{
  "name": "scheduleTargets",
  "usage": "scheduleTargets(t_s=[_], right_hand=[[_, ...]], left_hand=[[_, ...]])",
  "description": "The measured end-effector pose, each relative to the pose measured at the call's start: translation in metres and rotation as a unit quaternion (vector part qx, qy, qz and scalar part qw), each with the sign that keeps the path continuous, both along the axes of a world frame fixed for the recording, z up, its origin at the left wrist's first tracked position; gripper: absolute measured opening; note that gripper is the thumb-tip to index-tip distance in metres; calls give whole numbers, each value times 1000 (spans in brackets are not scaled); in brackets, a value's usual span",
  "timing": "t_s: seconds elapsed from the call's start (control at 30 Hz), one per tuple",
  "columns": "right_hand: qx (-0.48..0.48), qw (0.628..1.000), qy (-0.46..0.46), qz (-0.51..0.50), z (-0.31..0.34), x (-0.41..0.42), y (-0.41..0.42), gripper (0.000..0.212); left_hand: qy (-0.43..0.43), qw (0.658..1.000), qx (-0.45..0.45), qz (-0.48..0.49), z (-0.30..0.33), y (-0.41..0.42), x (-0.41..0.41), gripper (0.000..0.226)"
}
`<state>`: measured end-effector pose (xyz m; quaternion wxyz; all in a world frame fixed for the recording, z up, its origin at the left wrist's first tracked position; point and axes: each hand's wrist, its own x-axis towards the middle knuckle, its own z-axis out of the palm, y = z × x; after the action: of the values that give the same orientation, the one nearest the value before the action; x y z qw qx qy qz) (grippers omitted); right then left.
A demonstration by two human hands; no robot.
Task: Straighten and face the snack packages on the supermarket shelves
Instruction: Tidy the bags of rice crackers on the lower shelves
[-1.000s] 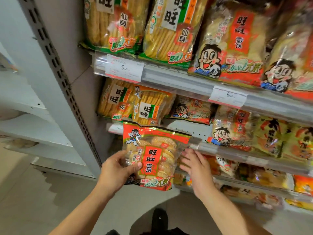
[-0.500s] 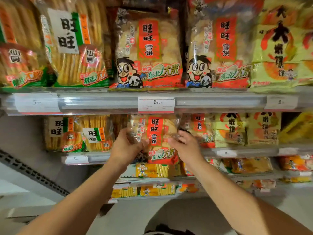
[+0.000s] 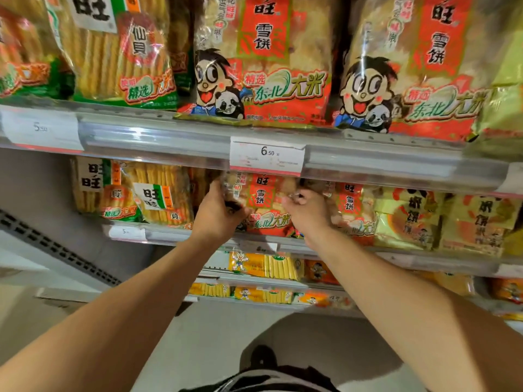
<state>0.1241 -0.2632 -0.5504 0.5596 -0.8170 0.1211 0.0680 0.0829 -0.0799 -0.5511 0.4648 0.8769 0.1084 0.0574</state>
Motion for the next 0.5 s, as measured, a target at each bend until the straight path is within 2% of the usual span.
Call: scheduleTargets(t_s=[0.17,0.33,0.5], right_hand=[[-84,995,-45,29,-8,-2,-3,50],[-131,989,-34,60,-14,-1,-7,52],[-151,986,-7,67,-11,-5,-4,57]], left_hand=[[29,999,16,-10,-5,-1,-2,72],[51,999,0,-15,-6,1,-2,79],[95,995,14,-17,-6,2,-2,71]])
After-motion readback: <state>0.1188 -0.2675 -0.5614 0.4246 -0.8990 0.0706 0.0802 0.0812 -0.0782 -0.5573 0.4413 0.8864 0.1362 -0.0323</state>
